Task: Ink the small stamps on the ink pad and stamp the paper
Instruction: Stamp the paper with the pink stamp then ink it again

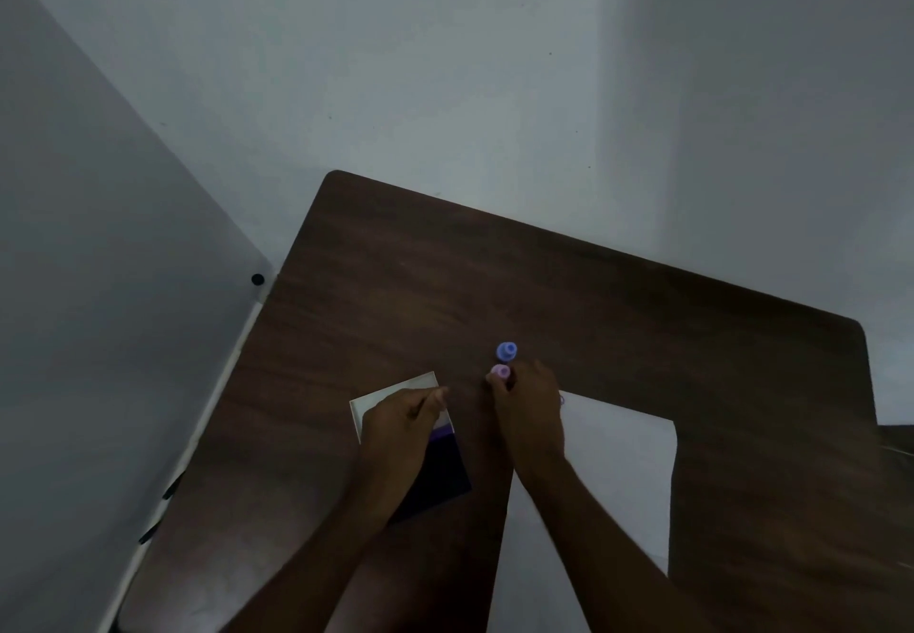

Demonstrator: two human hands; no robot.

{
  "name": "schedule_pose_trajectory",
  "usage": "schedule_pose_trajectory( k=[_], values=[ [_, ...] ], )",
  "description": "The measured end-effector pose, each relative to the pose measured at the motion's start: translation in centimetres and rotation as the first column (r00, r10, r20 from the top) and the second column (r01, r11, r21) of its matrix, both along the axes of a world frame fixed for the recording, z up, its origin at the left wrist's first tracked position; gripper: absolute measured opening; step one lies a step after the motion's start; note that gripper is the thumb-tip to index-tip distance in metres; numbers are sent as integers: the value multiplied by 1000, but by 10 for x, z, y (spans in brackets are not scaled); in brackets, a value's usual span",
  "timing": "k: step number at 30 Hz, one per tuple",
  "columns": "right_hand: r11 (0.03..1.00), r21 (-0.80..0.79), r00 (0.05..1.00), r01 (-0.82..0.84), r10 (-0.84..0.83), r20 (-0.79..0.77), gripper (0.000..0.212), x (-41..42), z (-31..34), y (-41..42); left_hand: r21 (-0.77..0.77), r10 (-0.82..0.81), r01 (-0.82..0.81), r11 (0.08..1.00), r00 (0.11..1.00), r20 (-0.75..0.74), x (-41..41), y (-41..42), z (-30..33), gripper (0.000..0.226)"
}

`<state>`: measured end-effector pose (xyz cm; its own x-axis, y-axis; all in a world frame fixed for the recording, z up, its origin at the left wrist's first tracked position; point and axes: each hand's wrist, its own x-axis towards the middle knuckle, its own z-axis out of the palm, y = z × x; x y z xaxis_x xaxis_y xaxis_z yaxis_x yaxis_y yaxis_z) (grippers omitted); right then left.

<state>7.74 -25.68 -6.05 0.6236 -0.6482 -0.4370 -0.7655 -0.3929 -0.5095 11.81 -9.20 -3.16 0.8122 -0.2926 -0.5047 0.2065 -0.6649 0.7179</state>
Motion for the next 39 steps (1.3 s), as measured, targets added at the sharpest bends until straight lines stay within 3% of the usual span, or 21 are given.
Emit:
schedule_pose_trajectory(
  k=[3,9,12,17,20,25,36,39],
  values=[
    [999,12,998,-37,37,44,24,-5,4,0,-57,81,-83,995,996,-25,0,1,-1,28],
    [997,-27,995,-68,69,67,31,-20,7,9,-158,206,-221,962,973,-108,2,12,1,19],
    [987,-123,970,-104,128,207,28,-22,8,24,-193,294,-314,930,947,-125,0,23,3,10],
    [975,116,975,-192,176,134,32,-7,7,45,-168,373,-382,909,924,-81,-1,47,-2,12],
    [962,123,967,-244,232,104,39,4,3,46,-172,431,-431,886,901,-38,0,62,-10,15],
    [966,185,983,-182,172,65,27,14,-5,46,-148,508,-502,852,861,7,3,70,-22,38],
    [919,387,980,-75,-4,198,34,11,9,44,-259,617,-658,708,753,-226,5,64,-26,32],
    [906,420,973,-57,-43,226,33,5,16,43,-321,647,-684,655,727,-229,4,64,-18,34]
  ],
)
